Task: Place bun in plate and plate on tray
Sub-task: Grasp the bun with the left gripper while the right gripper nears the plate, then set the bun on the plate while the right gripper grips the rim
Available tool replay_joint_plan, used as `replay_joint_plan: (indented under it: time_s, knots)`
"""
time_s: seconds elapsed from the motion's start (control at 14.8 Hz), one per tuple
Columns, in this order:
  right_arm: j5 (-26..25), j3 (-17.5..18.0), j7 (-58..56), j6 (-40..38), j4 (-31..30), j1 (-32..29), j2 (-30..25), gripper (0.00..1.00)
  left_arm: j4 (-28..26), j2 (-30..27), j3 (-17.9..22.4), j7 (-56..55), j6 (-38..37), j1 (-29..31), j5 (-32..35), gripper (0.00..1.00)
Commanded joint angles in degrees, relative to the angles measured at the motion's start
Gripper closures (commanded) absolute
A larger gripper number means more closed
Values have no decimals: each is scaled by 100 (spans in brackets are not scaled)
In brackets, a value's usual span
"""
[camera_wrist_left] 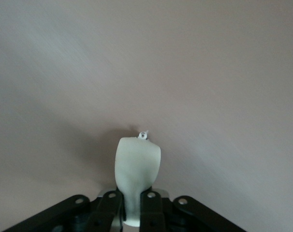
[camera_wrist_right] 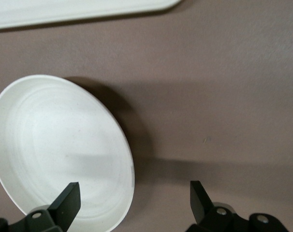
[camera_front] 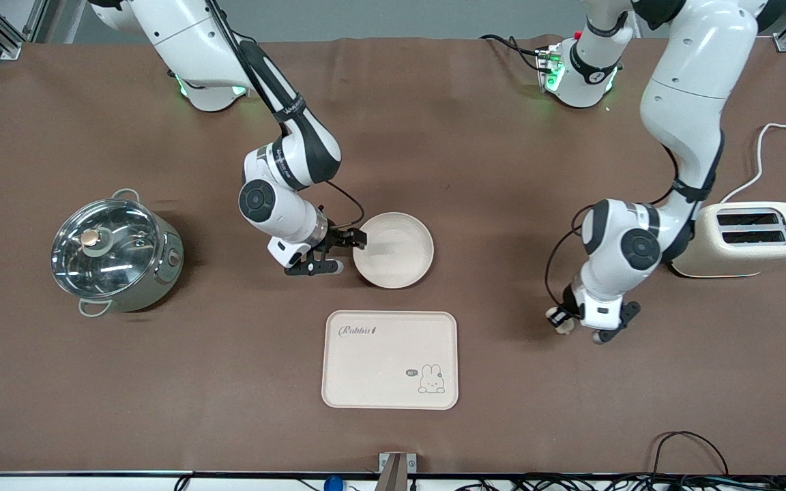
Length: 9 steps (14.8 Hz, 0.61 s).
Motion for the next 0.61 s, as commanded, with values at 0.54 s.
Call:
replay_joint_plan:
  time_s: [0.54]
  knots:
    - [230,-50,-16,1087,-159,511,371,41,945,245,74,-3419,-475,-2805,-40,89]
